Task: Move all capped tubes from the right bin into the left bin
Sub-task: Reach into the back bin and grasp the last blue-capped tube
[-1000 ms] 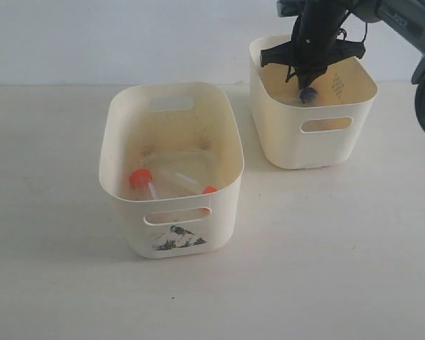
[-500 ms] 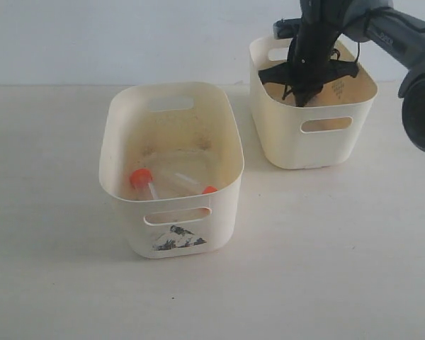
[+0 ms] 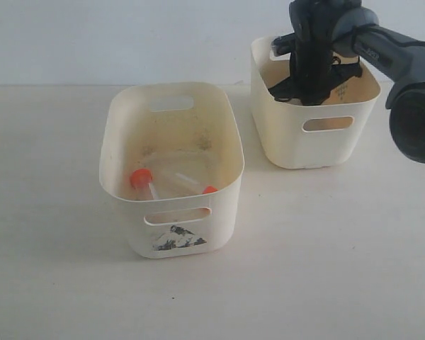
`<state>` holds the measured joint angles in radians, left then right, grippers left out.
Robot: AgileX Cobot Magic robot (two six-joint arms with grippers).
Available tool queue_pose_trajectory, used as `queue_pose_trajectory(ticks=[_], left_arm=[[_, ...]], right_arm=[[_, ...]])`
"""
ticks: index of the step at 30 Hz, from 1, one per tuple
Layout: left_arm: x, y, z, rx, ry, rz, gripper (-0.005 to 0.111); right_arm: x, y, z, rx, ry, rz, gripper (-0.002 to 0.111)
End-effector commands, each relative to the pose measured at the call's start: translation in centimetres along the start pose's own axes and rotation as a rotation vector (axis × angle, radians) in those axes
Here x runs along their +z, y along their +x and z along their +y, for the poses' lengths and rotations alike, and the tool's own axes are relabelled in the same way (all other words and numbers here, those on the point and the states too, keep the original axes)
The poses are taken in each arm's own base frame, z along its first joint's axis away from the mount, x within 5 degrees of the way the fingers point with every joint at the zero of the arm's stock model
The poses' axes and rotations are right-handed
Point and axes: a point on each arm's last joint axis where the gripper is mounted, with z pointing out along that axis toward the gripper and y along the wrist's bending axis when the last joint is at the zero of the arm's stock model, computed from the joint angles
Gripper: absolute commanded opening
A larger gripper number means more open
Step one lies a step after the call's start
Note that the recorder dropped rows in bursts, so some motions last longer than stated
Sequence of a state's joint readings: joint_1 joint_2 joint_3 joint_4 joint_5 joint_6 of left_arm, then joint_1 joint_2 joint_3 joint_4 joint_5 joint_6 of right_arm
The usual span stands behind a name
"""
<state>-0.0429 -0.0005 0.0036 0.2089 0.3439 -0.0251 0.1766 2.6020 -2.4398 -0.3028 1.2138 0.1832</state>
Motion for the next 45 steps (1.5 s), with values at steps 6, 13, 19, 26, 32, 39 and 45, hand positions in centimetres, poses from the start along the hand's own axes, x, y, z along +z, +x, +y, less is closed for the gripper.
queue_pose_trajectory(ticks=[6, 13, 19, 26, 32, 39, 45], left_arm=[[0.0, -0.2, 0.0, -0.012, 0.002, -0.007, 0.004], [0.0, -0.2, 0.0, -0.012, 0.002, -0.007, 0.004], [0.0, -0.2, 0.0, -0.012, 0.002, -0.007, 0.004], [0.0, -0.2, 0.0, -0.012, 0.002, -0.007, 0.004], [0.0, -0.2, 0.0, -0.012, 0.002, -0.007, 0.004], [0.0, -0.2, 0.0, -0.012, 0.002, -0.007, 0.004], [0.0, -0.2, 0.0, -0.012, 0.002, -0.007, 0.004]], right_arm=[[0.0, -0.1, -1.5, -0.034, 0.073, -0.005, 0.041], [1.2, 0.2, -1.3, 0.032, 0.087, 0.012, 0.085], [1.5, 0.3, -1.3, 0.029, 0.094, 0.017, 0.085], [3.1, 0.6, -1.1, 0.056, 0.098, 0.035, 0.085], [5.1, 1.3, -0.4, 0.055, 0.085, 0.066, 0.085], [6.3, 1.9, 0.7, 0.109, 0.016, 0.108, 0.085], [6.3, 2.1, 0.7, 0.122, 0.018, 0.124, 0.084]])
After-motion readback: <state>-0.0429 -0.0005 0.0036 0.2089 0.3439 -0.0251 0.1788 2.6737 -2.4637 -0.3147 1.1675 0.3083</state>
